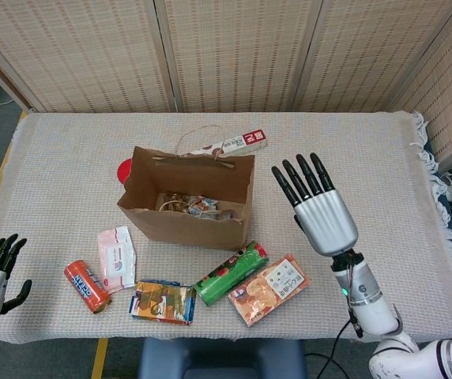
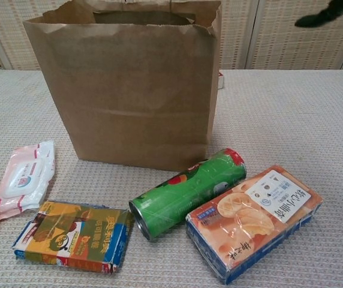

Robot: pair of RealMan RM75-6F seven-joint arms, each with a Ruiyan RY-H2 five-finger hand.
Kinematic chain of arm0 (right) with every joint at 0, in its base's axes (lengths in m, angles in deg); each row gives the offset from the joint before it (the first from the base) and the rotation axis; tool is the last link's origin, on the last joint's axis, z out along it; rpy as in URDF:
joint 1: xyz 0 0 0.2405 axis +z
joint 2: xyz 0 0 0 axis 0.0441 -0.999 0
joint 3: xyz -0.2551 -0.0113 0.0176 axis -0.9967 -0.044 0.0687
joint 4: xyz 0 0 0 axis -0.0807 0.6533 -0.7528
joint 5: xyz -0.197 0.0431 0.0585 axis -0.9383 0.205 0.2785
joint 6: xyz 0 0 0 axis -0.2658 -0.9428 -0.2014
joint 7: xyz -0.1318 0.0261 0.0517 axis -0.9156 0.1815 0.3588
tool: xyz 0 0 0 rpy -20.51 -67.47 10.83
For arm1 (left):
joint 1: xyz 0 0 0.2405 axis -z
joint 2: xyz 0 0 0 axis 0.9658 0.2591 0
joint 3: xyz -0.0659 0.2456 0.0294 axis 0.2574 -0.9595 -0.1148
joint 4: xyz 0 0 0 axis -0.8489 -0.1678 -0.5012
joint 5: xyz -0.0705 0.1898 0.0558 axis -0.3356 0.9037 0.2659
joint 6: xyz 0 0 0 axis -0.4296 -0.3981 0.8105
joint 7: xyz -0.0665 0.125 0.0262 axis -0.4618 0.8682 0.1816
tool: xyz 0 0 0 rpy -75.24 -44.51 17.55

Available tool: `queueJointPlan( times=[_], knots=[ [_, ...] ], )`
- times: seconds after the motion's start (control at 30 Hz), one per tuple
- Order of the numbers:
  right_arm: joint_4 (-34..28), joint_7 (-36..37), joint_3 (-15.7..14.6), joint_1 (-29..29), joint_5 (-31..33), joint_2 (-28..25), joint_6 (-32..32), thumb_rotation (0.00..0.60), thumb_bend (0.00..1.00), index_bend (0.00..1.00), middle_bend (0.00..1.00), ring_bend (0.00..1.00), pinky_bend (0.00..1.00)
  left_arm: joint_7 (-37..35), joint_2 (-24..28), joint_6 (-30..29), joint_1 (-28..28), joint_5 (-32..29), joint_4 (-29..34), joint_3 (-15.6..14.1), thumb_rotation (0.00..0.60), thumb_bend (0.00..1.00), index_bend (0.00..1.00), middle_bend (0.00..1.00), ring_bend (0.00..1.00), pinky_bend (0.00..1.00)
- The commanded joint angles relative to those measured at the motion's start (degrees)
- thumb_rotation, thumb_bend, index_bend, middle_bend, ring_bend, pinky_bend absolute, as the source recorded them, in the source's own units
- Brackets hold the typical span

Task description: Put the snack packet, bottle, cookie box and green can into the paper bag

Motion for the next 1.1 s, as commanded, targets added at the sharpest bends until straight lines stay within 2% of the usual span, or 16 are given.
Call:
queueJointPlan(
  times=[0.03, 0.17, 0.3, 0.43, 0.63, 0.8, 0.87, 0.97, 1.1],
  knots=[
    [-4.6, 14.3, -12.0, -8.2, -7.9, -7.6, 4.5, 0.6, 0.06, 0.0, 0.1, 0.05, 0.09, 0.4, -0.1, -0.1, 0.0, -0.1, 0.1, 0.1, 0.6, 0.39, 0.07, 0.0, 0.0, 0.0],
    [-2.8, 16.8, -16.3, -9.9, -9.3, -9.7, 9.6, 0.6, 0.03, 0.0, 0.13, 0.07, 0.1, 0.8, -0.2, -0.1, -0.1, -0.3, 0.2, 0.2, 0.6, 0.39, 0.07, 0.0, 0.0, 0.0],
    [-1.8, 15.5, -17.1, -9.8, -5.4, -10.3, 15.8, 0.6, 0.0, 0.0, 0.12, 0.07, 0.1, 1.0, -0.3, -0.1, -0.1, -0.4, 0.2, 0.2, 0.6, 0.39, 0.07, 0.0, 0.0, 0.0],
    [-1.2, 12.3, -15.8, -8.1, 2.2, -8.8, 23.0, 0.6, 0.0, 0.0, 0.12, 0.07, 0.1, 1.1, -0.3, -0.1, -0.1, -0.5, 0.3, 0.2, 0.6, 0.39, 0.07, 0.0, 0.0, 0.0],
    [1.4, 5.9, -12.7, -6.0, 9.9, -3.5, 27.3, 0.6, 0.0, 0.0, 0.12, 0.07, 0.1, 1.0, -0.3, -0.1, -0.1, -0.5, 0.2, 0.3, 0.6, 0.39, 0.07, 0.0, 0.0, 0.0],
    [3.2, 2.5, -10.7, -4.9, 13.7, 0.8, 28.1, 0.6, 0.0, 0.0, 0.12, 0.03, 0.09, 0.8, -0.2, 0.0, -0.1, -0.5, 0.3, 0.3, 0.6, 0.39, 0.07, 0.0, 0.0, 0.0],
    [3.9, 1.7, -9.9, -4.4, 14.9, 2.3, 28.3, 0.6, 0.0, 0.0, 0.08, 0.01, 0.07, 0.6, -0.1, 0.0, -0.1, -0.5, 0.3, 0.2, 0.6, 0.39, 0.07, 0.0, 0.0, 0.0],
    [4.6, 1.1, -9.2, -4.3, 15.5, 3.9, 28.0, 0.6, 0.0, 0.0, 0.03, 0.0, 0.04, 0.4, -0.1, 0.1, 0.0, -0.4, 0.3, 0.2, 0.6, 0.39, 0.07, 0.0, 0.0, 0.0],
    [5.3, 0.8, -8.9, -4.4, 15.1, 5.0, 27.2, 0.6, 0.0, 0.0, 0.02, 0.0, 0.03, 0.2, 0.0, 0.2, 0.0, -0.3, 0.2, 0.2, 0.6, 0.39, 0.07, 0.0, 0.0, 0.0]
  ],
)
